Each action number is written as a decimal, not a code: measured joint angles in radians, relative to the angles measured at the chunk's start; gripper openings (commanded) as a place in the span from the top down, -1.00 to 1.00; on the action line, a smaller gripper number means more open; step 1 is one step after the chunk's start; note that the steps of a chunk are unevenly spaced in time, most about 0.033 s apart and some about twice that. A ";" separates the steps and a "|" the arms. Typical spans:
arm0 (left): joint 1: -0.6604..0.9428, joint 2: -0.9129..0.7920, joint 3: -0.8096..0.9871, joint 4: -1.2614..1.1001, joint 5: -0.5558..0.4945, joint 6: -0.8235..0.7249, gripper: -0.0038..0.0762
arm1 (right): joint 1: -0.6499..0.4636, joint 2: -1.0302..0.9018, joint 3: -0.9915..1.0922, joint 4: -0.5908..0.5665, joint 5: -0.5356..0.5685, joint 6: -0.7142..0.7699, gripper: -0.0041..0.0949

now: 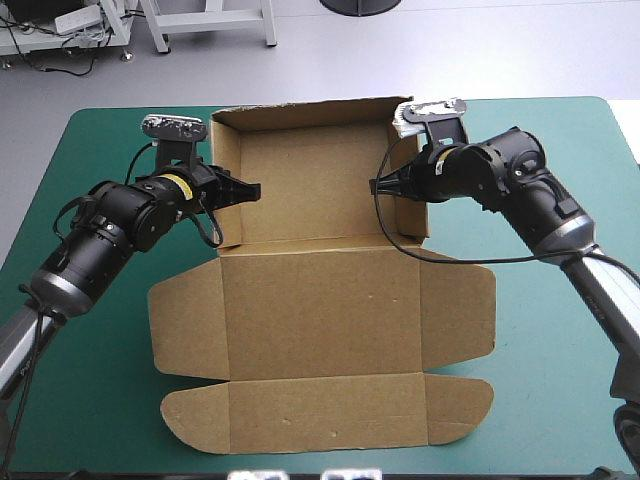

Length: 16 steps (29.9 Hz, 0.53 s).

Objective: Fold the box

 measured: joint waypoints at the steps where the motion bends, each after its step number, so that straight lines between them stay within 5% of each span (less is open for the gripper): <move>1: 0.000 0.001 0.000 0.002 0.001 0.000 0.92 | 0.000 0.000 0.000 0.000 0.002 0.000 0.92; 9: -0.006 0.045 0.000 -0.004 0.081 -0.001 0.92 | 0.002 0.017 0.000 -0.003 0.088 0.003 0.92; 16: -0.009 0.131 -0.076 -0.001 0.254 -0.001 0.92 | 0.003 0.092 0.000 0.029 0.161 0.003 0.92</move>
